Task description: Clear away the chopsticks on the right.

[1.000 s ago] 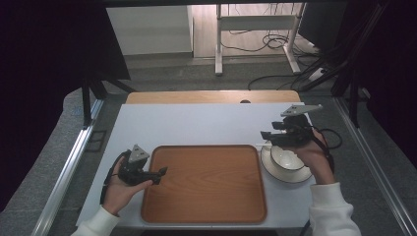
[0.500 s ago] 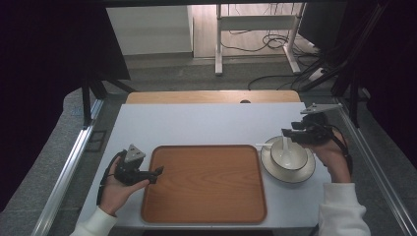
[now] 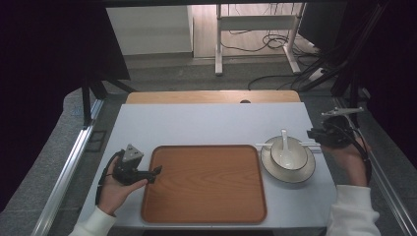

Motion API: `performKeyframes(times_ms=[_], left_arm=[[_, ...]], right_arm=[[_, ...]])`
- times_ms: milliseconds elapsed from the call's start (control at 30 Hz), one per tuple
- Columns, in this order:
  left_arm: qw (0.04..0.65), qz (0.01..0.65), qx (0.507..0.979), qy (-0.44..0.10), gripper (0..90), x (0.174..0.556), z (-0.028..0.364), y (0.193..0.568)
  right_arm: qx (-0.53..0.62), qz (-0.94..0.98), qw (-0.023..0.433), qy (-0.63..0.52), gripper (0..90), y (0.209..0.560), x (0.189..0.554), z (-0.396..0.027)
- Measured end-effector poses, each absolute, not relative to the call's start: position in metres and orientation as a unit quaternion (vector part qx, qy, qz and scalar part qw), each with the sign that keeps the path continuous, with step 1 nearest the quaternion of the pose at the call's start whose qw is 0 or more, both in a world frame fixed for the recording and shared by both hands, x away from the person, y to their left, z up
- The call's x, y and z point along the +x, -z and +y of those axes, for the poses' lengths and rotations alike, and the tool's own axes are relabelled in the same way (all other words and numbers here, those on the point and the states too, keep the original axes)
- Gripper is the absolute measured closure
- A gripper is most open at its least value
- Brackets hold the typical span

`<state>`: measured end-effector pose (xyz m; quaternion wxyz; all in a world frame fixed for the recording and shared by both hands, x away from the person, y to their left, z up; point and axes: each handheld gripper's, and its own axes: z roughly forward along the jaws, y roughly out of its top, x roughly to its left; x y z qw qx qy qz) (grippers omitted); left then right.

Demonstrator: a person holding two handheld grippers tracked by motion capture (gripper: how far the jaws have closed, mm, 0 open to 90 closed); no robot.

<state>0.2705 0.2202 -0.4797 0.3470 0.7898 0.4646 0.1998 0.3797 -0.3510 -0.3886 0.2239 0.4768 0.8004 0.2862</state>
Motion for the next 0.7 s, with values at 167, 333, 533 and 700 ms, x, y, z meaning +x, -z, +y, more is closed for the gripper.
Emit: performKeyframes(times_ms=[167,333,533,700], left_arm=[[0.341,0.462,0.794,-0.202,16.1,0.27,0.219,0.482],[0.34,0.46,0.794,-0.206,16.1,0.268,0.218,0.481],[0.336,0.459,0.796,-0.205,16.1,0.268,0.217,0.483],[0.336,0.457,0.797,-0.207,16.1,0.268,0.216,0.483]], right_arm=[[0.494,0.799,0.215,-0.268,88.8,0.397,0.385,-0.364],[0.504,0.803,0.219,-0.233,89.0,0.407,0.391,-0.37],[0.51,0.806,0.219,-0.208,89.0,0.42,0.401,-0.375],[0.512,0.807,0.218,-0.196,89.0,0.426,0.405,-0.379]])
